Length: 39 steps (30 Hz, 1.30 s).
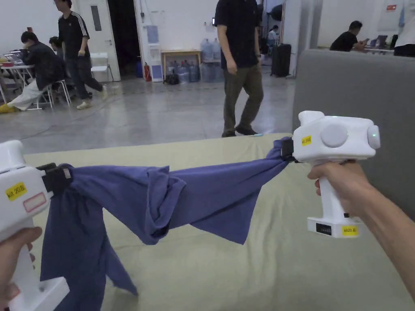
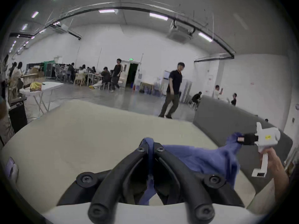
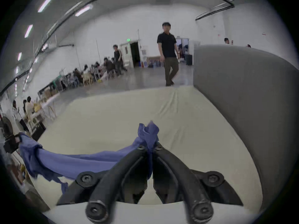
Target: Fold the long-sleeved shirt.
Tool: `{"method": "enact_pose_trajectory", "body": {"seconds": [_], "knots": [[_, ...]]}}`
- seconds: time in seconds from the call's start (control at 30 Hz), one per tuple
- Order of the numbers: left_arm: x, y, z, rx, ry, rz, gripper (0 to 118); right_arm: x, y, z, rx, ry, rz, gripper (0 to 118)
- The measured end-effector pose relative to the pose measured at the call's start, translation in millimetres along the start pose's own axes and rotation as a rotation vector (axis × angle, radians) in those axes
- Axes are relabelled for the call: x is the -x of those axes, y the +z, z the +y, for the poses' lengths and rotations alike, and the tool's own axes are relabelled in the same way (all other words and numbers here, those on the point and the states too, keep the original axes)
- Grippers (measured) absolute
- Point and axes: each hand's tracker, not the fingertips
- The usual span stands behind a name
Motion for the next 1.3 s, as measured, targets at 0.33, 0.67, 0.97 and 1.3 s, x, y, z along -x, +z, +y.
{"method": "enact_pose_trajectory", "body": {"seconds": [0.33, 0.67, 0.97, 1.3], "knots": [[-9, -103, 141, 0.031, 0.087, -0.022, 0, 37, 24, 119, -0.152, 0.027, -0.048, 0], [-22, -148, 154, 0.020, -0.004, 0.014, 0, 45, -31, 138, -0.161, 0.026, -0.096, 0], [26, -214, -39, 0.327, -0.011, 0.064, 0, 6, -168, -35, 0.170, -0.056, -0.104, 0], [49, -151, -115, 0.394, -0.016, 0.029, 0, -17, -135, -128, 0.253, -0.037, -0.065, 0]]}}
